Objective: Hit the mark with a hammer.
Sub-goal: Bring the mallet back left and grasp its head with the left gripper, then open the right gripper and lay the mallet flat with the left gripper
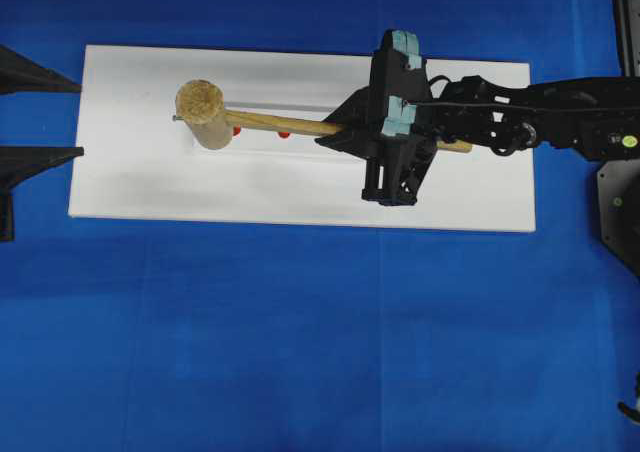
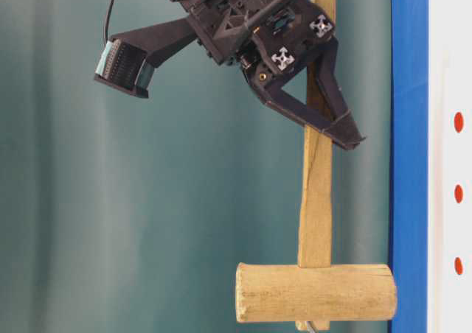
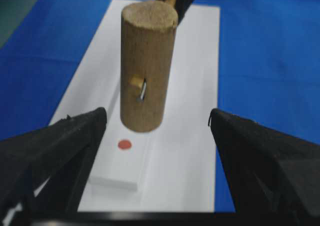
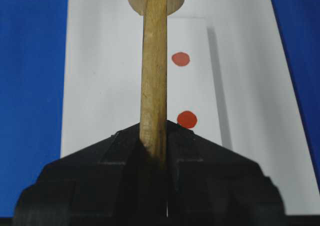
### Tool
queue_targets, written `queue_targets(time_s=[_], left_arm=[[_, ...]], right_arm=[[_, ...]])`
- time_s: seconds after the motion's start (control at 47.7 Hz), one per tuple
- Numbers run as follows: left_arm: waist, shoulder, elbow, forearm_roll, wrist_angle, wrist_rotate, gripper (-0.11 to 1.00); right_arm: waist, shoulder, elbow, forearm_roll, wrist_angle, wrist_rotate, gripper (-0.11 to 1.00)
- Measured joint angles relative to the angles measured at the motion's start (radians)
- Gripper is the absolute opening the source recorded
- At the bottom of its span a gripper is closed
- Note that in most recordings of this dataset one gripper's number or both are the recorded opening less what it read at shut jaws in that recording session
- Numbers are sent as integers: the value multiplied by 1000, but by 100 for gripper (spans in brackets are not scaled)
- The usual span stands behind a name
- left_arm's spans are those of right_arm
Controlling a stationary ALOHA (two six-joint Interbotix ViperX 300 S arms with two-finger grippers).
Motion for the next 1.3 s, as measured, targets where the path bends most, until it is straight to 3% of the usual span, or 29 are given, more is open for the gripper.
queue_targets(time_s=[0.398, 0.692, 0.964, 1.3], left_arm=[[18, 253, 8, 0, -318, 0, 94], [40, 477, -60, -2, -459, 0, 94], [37, 687, -178, -2, -485, 0, 94], [32, 729, -215, -2, -485, 11, 93]], right_arm=[[0, 0, 0, -2, 0, 0, 2], [2, 0, 0, -2, 0, 0, 2], [2, 0, 0, -2, 0, -2, 2], [3, 2, 0, -3, 2, -2, 2]])
